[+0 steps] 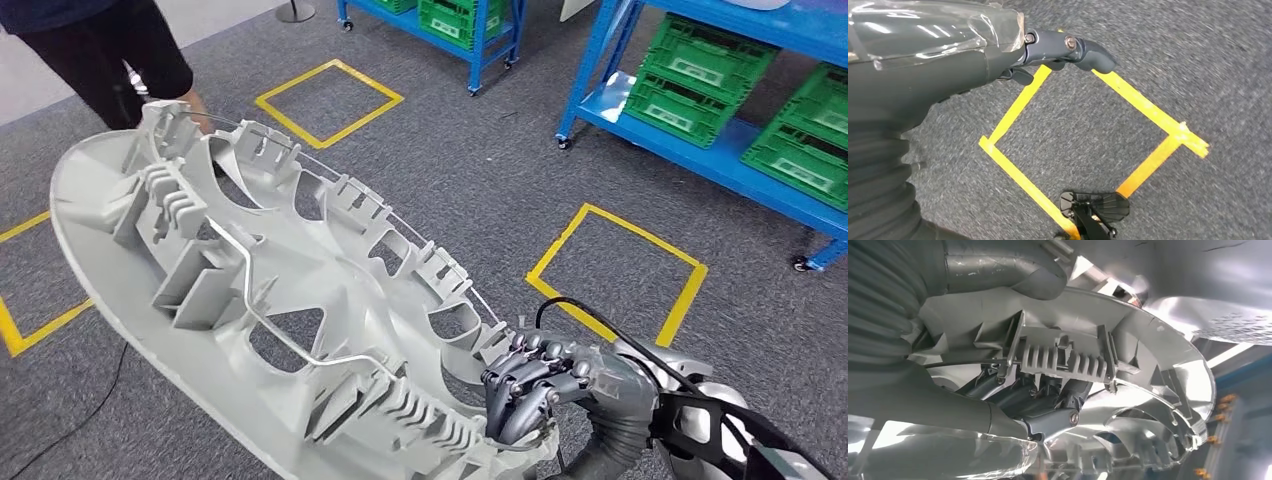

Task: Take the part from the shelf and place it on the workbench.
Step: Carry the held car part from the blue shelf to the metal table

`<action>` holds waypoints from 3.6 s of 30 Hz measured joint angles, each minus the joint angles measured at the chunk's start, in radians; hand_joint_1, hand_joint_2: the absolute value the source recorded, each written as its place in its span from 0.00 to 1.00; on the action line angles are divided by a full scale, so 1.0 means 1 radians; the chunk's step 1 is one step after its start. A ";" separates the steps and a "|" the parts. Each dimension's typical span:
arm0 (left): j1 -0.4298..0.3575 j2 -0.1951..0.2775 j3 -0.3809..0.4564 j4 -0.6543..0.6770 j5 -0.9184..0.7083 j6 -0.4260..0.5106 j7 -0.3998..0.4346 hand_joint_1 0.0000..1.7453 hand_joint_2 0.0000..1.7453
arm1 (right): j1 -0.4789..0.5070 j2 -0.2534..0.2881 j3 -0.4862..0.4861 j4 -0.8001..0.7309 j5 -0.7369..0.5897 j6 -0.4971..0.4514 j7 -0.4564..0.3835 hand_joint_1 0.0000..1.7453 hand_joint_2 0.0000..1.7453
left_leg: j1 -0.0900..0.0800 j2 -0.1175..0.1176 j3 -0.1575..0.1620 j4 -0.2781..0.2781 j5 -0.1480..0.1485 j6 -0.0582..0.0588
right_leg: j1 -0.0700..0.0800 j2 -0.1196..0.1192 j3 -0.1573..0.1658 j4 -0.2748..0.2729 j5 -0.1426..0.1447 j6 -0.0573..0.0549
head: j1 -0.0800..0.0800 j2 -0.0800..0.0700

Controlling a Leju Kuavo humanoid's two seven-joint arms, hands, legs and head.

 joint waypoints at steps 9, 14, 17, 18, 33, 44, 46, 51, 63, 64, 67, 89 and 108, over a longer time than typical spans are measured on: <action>-0.001 -0.005 0.000 0.000 0.000 -0.009 -0.002 0.00 1.00 | 0.000 -0.001 0.004 0.008 -0.003 0.003 0.000 0.92 1.00 | -0.002 -0.133 -0.004 0.021 -0.013 -0.015 | -0.006 0.093 -0.005 -0.068 0.075 0.016 | 0.004 0.000; 0.009 -0.006 0.001 -0.001 -0.014 -0.022 -0.014 0.00 1.00 | -0.006 0.000 0.008 0.009 -0.007 0.005 0.004 0.92 1.00 | 0.002 -0.101 -0.034 0.066 -0.040 -0.036 | -0.001 0.060 0.008 -0.078 0.077 -0.025 | 0.000 0.000; 0.005 -0.006 0.001 -0.001 -0.020 -0.021 -0.020 0.00 1.00 | -0.008 0.000 0.013 0.009 -0.004 0.007 0.005 0.92 1.00 | 0.007 -0.017 -0.127 0.243 -0.117 -0.048 | 0.006 0.029 0.014 -0.079 0.070 -0.038 | -0.006 0.000; 0.005 -0.007 0.001 -0.001 -0.020 -0.022 -0.020 0.00 1.00 | -0.008 0.000 0.015 0.010 -0.003 0.007 0.005 0.92 1.00 | 0.009 -0.009 -0.157 0.295 -0.133 -0.049 | 0.008 0.017 0.015 -0.079 0.068 -0.041 | -0.006 0.000; -0.005 -0.007 0.001 -0.013 -0.044 -0.028 -0.042 0.00 1.00 | -0.017 -0.012 0.044 0.016 -0.006 0.005 -0.001 0.92 1.00 | -0.001 -0.026 0.013 -0.018 0.009 0.006 | 0.011 0.042 -0.077 0.150 -0.048 -0.023 | 0.002 0.000; 0.004 -0.008 0.002 -0.014 -0.068 -0.027 -0.056 0.00 1.00 | -0.012 -0.022 0.047 0.022 0.002 0.005 -0.017 0.92 1.00 | 0.012 -0.105 -0.023 0.050 -0.027 -0.041 | -0.003 0.073 0.017 -0.072 0.067 -0.018 | 0.005 0.000; 0.001 -0.006 0.002 -0.014 -0.071 -0.025 -0.058 0.00 1.00 | -0.010 -0.022 0.046 0.022 0.003 0.005 -0.020 0.92 1.00 | 0.009 -0.038 -0.069 0.142 -0.071 -0.047 | 0.001 0.053 0.022 -0.073 0.063 -0.027 | 0.000 0.000; -0.001 -0.006 0.001 -0.015 -0.072 -0.023 -0.060 0.00 1.00 | -0.004 -0.023 0.045 0.022 0.003 0.005 -0.021 0.92 1.00 | 0.007 -0.002 -0.163 0.292 -0.098 -0.035 | 0.023 -0.006 0.031 -0.073 0.049 -0.044 | -0.002 0.000; -0.011 -0.002 0.001 -0.020 -0.073 -0.020 -0.066 0.00 1.00 | 0.000 -0.025 0.041 0.022 0.000 0.006 -0.031 0.92 1.00 | -0.014 -0.015 -0.002 0.001 0.008 0.024 | 0.019 0.042 -0.051 0.127 -0.048 -0.024 | 0.004 0.000; -0.012 -0.002 0.001 -0.019 -0.073 -0.019 -0.067 0.00 1.00 | 0.001 -0.025 0.040 0.023 0.000 0.007 -0.033 0.92 1.00 | -0.013 -0.032 -0.002 0.001 0.008 0.023 | 0.015 0.046 -0.083 0.174 -0.058 -0.019 | 0.005 0.000; -0.012 -0.003 0.001 -0.015 -0.073 -0.016 -0.068 0.00 1.00 | 0.001 -0.025 0.039 0.024 0.000 0.009 -0.036 0.92 1.00 | -0.004 -0.084 0.001 0.007 0.003 0.014 | -0.001 0.055 -0.072 0.099 0.004 0.018 | 0.005 0.000; -0.003 0.011 0.003 -0.015 -0.111 -0.015 -0.095 0.00 1.00 | 0.001 0.001 0.018 0.029 -0.004 0.019 -0.058 0.92 1.00 | -0.015 0.036 -0.033 0.030 -0.002 -0.002 | 0.023 -0.074 0.043 -0.078 0.039 -0.019 | -0.003 0.000; -0.003 0.013 0.003 -0.016 -0.122 -0.021 -0.103 0.00 1.00 | 0.011 0.007 0.003 0.031 -0.006 0.021 -0.072 0.92 1.00 | 0.013 -0.023 -0.111 0.206 -0.098 -0.046 | -0.002 0.035 0.003 -0.067 0.077 -0.027 | 0.004 0.000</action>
